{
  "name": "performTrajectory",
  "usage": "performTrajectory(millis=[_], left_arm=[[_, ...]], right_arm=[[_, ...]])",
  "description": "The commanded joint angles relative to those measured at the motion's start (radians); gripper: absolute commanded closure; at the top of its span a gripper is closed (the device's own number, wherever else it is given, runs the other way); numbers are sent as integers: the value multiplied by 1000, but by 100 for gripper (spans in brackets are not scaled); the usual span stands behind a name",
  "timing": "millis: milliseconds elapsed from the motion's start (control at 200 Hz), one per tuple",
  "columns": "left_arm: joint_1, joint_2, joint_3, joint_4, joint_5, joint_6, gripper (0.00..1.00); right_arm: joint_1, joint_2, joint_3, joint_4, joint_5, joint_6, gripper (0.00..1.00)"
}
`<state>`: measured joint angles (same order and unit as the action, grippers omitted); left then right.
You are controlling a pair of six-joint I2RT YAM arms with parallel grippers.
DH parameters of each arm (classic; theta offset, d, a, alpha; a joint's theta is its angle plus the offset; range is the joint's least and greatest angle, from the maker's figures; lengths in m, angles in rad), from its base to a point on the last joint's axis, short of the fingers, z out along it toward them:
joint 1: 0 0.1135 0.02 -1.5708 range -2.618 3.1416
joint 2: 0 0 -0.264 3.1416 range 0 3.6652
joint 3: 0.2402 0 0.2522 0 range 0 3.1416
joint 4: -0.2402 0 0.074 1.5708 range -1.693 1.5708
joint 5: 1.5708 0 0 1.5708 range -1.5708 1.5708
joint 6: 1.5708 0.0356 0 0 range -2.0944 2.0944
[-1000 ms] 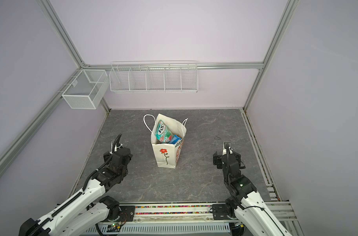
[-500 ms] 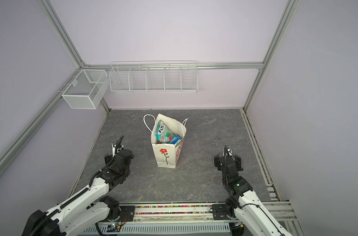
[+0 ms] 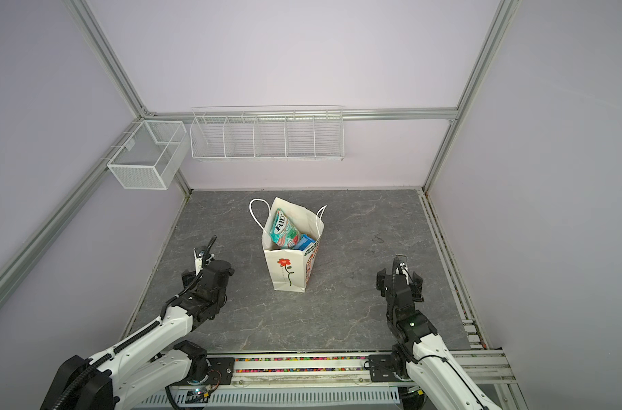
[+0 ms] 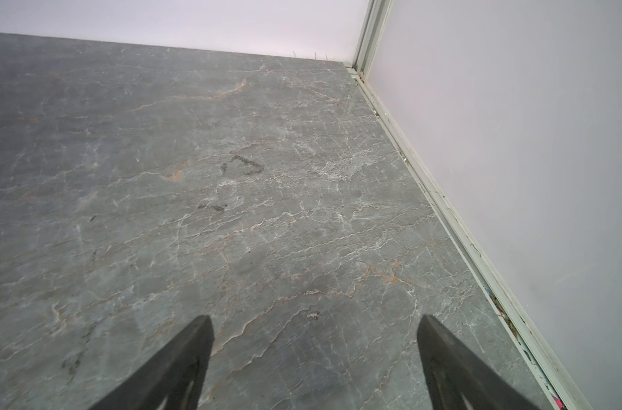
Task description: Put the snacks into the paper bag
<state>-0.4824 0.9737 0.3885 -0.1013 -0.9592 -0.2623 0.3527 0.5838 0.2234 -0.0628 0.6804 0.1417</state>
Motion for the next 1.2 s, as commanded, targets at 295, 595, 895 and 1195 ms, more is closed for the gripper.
performTrajectory(millis=[295,595,895,1195], left_arm=[[30,-171,-96,94,-74,-25,16],[66,-114,-89,159,-47,-11,16],[73,-147,-141,292,-15,50,15],[98,-98,-141,365,20,61,13]], right_arm=[[-42,-49,-63,129,5,-16,8],[-60,-49,-96,228,10,-34,11],[-78,58,-78,300,-16,-38,11],[-120,158,-68,397,-51,-48,11]])
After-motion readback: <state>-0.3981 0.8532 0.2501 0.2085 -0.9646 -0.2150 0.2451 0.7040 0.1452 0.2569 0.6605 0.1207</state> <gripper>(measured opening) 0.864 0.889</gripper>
